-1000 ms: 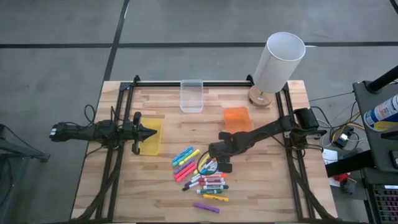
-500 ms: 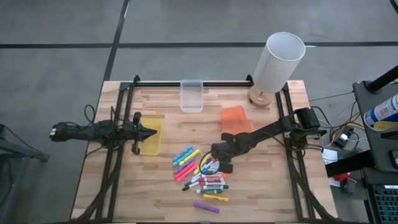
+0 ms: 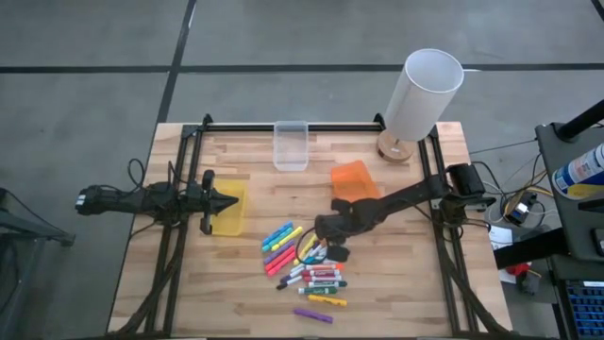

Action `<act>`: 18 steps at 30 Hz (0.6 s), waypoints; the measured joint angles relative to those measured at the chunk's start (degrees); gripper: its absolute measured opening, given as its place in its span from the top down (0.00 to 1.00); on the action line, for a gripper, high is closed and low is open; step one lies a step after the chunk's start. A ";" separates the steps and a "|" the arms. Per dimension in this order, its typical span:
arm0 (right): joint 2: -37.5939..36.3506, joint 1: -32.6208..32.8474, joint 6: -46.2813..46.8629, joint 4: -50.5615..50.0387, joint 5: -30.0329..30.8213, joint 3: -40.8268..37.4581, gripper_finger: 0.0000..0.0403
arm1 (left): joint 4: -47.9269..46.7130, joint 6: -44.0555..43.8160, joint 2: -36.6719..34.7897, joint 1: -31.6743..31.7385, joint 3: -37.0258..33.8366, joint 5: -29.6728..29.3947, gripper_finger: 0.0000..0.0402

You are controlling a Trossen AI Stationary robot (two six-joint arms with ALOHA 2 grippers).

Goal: Pick & Place Markers
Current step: Put the small red marker into the orange bin

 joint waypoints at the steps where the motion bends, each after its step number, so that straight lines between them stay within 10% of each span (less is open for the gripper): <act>1: 0.00 0.01 -0.53 -1.86 1.11 1.37 0.93 | 0.00 0.01 0.00 0.00 0.01 0.00 1.00; 18: -0.54 -8.31 0.75 -29.23 22.65 12.43 0.93 | 0.00 0.01 0.00 -0.01 0.01 0.00 1.00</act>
